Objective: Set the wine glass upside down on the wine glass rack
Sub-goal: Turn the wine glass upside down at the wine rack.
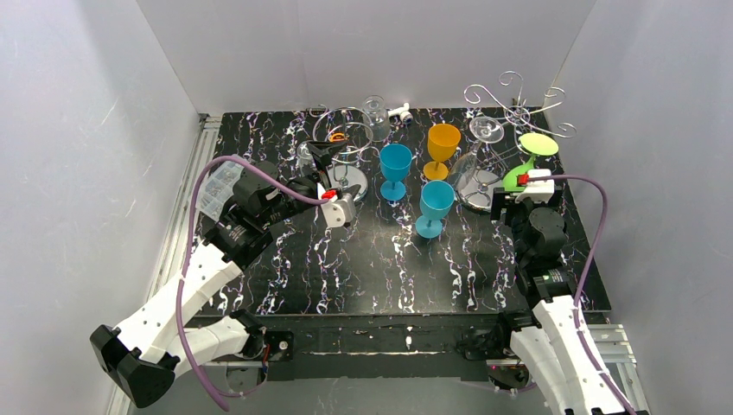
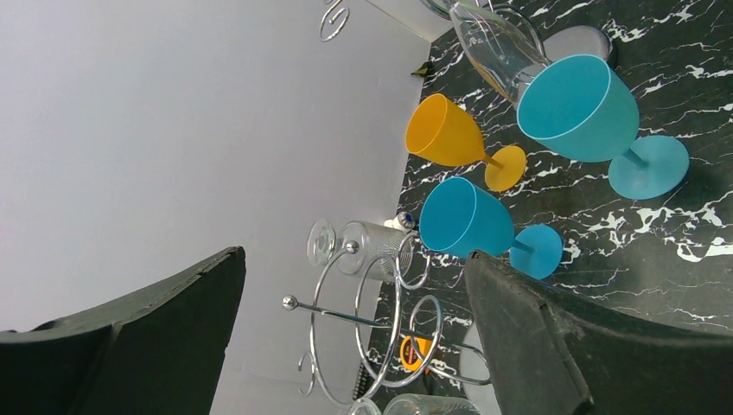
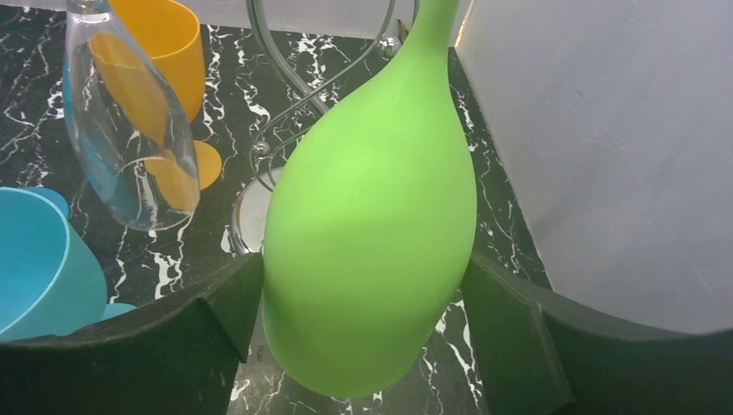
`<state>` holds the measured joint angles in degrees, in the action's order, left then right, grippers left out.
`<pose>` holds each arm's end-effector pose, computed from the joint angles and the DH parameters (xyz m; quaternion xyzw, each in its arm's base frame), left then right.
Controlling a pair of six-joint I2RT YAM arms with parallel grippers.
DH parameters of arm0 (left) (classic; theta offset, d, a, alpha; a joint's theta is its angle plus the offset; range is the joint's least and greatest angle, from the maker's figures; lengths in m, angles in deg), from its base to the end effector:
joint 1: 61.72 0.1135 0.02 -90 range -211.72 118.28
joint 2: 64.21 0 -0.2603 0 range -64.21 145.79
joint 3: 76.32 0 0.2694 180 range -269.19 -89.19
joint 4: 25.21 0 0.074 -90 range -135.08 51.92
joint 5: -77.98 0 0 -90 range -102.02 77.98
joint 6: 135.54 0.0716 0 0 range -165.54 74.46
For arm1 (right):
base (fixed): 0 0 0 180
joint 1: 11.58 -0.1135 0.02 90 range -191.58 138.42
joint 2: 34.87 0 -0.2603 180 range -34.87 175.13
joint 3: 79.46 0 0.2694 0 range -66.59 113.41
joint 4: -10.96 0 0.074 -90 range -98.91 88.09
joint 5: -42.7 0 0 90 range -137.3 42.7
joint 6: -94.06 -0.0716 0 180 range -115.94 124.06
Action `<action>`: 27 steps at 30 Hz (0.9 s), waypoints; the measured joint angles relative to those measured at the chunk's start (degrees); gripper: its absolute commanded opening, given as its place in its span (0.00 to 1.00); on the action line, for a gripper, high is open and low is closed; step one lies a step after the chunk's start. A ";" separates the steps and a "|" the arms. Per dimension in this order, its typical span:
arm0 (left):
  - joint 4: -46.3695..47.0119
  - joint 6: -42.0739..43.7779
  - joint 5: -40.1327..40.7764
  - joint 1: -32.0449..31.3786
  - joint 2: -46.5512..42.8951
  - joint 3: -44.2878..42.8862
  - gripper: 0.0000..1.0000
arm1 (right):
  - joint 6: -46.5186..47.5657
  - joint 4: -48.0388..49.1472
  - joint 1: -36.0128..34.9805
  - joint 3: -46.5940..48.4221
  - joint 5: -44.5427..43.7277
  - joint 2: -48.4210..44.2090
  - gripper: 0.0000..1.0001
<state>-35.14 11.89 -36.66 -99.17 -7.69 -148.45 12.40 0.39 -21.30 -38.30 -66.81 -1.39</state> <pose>0.1996 -0.1905 0.4169 0.5900 0.3270 -0.0154 0.7381 0.2122 0.0121 0.2860 0.0032 0.7237 -0.1146 0.6805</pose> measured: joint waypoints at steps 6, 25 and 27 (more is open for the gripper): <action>-0.05 -0.04 -0.01 0.01 0.01 0.00 0.98 | -1.08 -2.04 0.00 0.40 -0.09 -0.12 0.98; -9.83 -14.00 3.27 0.01 4.68 -5.36 0.98 | -8.49 -26.00 0.00 28.14 -0.60 0.21 0.98; -10.75 -15.31 3.31 0.00 5.14 -6.25 0.98 | -9.67 -27.58 0.00 32.34 -1.54 2.35 0.98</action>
<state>-45.89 -3.42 -33.35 -99.17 -2.55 -154.70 2.73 -27.19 -21.30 -5.96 -68.35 0.96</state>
